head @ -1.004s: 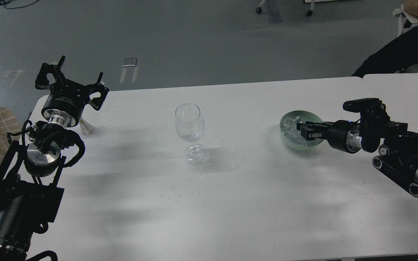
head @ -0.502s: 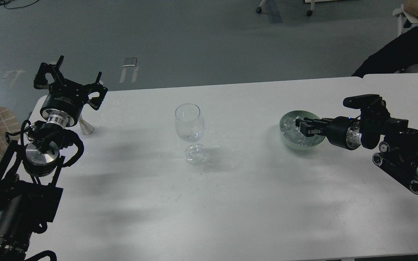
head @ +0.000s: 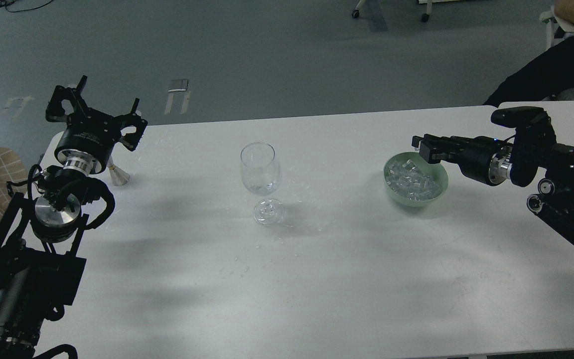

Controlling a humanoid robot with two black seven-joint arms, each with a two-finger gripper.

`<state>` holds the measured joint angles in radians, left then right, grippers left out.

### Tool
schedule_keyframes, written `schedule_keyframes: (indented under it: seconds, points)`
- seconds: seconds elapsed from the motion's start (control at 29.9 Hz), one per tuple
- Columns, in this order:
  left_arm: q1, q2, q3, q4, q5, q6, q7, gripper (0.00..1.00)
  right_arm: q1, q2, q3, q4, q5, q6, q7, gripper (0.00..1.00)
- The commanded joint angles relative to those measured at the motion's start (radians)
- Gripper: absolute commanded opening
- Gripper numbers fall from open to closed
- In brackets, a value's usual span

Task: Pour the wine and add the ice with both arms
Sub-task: 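Pinch an ice cube in the bowl with the right gripper, then carry the ice cube with the right gripper over the wine glass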

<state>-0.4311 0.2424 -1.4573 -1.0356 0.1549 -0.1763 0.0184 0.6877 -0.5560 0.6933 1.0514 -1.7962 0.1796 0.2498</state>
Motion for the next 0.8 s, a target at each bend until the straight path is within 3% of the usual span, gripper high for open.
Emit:
schedule_keyframes:
  seconds: [0.0, 0.33, 0.6, 0.77]
  points:
    - [0.000, 0.000, 0.000, 0.000, 0.000, 0.000, 0.000, 0.98, -0.002, -0.005, 0.043, 0.085, 0.001, -0.009, 0.000, 0.17]
    - [-0.005, 0.000, 0.000, -0.001, 0.002, 0.001, 0.000, 0.98, 0.007, 0.099, 0.104, 0.288, 0.000, -0.009, -0.004, 0.17]
    - [-0.005, 0.012, -0.005, -0.001, 0.000, 0.005, 0.000, 0.98, 0.059, 0.278, 0.071, 0.276, -0.009, -0.005, -0.066, 0.17]
    - [-0.005, 0.014, -0.008, -0.001, 0.000, 0.003, 0.000, 0.98, 0.088, 0.383, 0.035, 0.233, -0.014, -0.003, -0.076, 0.18]
